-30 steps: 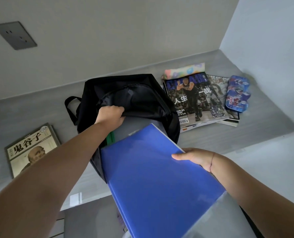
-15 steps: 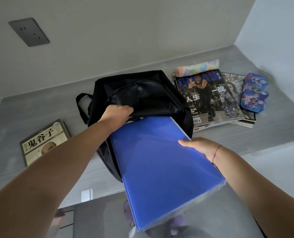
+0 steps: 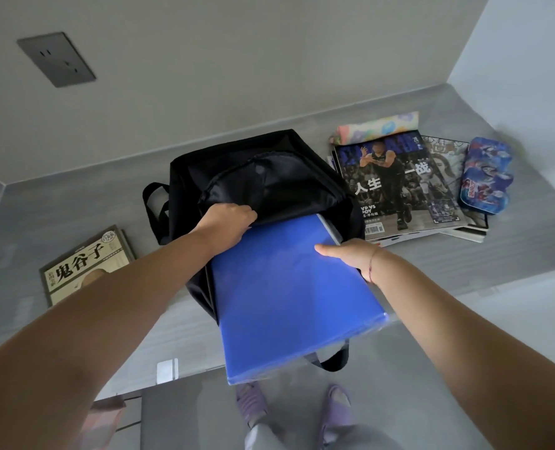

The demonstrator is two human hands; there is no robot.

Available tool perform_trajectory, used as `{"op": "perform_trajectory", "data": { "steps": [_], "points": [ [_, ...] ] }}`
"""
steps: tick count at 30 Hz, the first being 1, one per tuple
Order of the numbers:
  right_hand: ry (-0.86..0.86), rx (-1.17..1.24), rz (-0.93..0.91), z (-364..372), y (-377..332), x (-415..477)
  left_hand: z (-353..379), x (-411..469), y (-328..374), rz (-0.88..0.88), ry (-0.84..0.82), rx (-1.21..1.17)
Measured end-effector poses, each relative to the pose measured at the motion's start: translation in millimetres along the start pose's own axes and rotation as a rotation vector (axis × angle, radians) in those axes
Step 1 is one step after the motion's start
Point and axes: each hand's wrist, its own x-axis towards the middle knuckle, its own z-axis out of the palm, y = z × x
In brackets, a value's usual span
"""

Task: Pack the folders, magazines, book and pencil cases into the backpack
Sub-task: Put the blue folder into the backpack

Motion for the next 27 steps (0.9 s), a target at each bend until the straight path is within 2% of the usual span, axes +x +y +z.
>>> {"op": "perform_trajectory", "data": {
  "steps": [3, 5, 8, 10, 15, 20, 24, 27],
  "points": [
    [0.019, -0.103, -0.022, -5, -4, -3, -1, 4, 12, -0.145, 0.003, -0.034],
    [-0.054, -0.071, -0.032, -12, 8, -16, -4, 12, 24, -0.236, 0.011, -0.019],
    [-0.265, 0.036, -0.01, -19, 36, -49, -6, 31, 50, -0.258, 0.034, 0.031],
    [-0.287, 0.059, 0.018, -19, 51, -65, -7, 44, 61, -0.232, 0.046, 0.058],
    [-0.018, 0.197, -0.01, -2, 45, -59, -7, 50, 61, -0.197, 0.101, -0.059],
    [0.133, 0.412, -0.032, 25, -1, -16, -13, 48, 60, -0.114, 0.126, -0.1],
    [0.253, 0.264, -0.092, 31, -11, 4, -13, 47, 52, -0.144, 0.129, -0.117],
    [0.174, 0.174, -0.12, 25, -1, -1, -6, 47, 54, -0.169, 0.137, -0.126]
  ]
}}
